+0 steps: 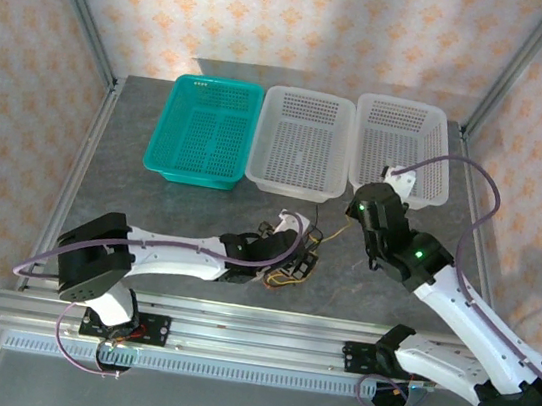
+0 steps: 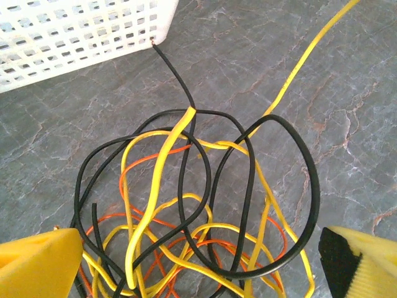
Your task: Untangle the cables
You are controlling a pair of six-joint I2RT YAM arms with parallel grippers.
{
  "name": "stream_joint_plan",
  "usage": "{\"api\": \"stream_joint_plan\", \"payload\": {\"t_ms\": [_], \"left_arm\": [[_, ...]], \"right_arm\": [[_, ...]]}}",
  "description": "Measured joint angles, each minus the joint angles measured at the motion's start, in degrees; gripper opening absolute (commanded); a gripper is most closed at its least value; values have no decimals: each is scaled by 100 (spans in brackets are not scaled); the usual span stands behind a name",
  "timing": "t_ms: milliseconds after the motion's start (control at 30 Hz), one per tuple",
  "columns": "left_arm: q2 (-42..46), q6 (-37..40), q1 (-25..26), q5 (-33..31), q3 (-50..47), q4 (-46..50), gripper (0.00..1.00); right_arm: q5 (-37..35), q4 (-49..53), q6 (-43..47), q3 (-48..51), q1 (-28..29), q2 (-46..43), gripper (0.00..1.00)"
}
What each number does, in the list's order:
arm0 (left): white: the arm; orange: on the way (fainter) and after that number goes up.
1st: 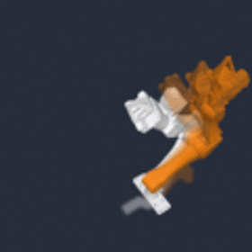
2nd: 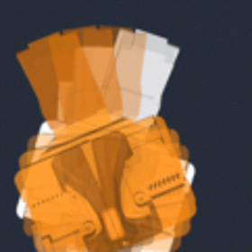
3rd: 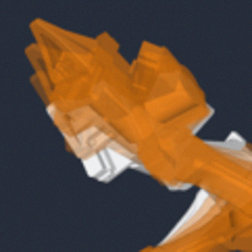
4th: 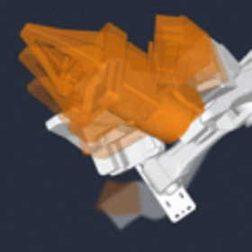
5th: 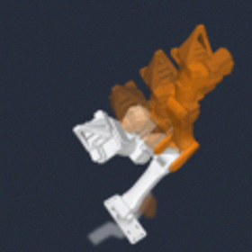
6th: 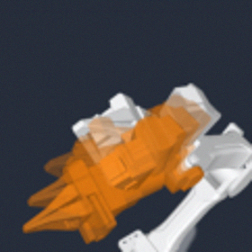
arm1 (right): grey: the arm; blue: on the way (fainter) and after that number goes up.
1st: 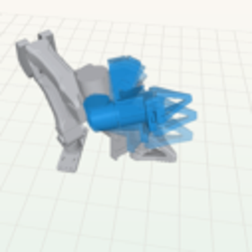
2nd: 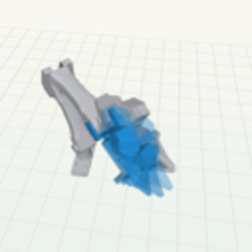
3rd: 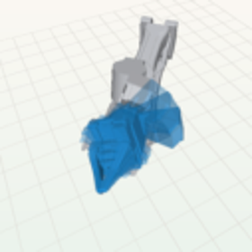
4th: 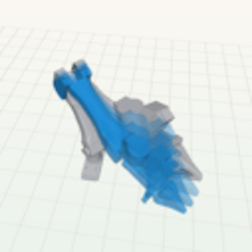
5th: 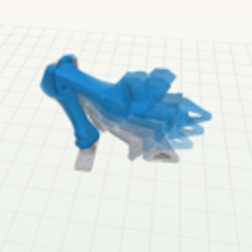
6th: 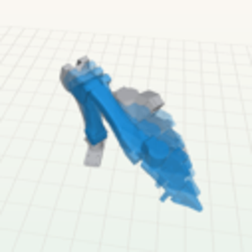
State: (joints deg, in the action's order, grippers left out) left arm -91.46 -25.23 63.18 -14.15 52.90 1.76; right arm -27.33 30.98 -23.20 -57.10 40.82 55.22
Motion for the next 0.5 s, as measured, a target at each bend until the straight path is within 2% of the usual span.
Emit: {"api": "stream_joint_plan", "payload": {"t_ms": [333,500], "left_arm": [[-122,-9,168,-24,33,-160,100],[-732,28,170,-280,494,-107,100]], "right_arm": [[39,0,-79,35,-15,-2,0],[68,0,-98,52,-50,-2,0]]}}
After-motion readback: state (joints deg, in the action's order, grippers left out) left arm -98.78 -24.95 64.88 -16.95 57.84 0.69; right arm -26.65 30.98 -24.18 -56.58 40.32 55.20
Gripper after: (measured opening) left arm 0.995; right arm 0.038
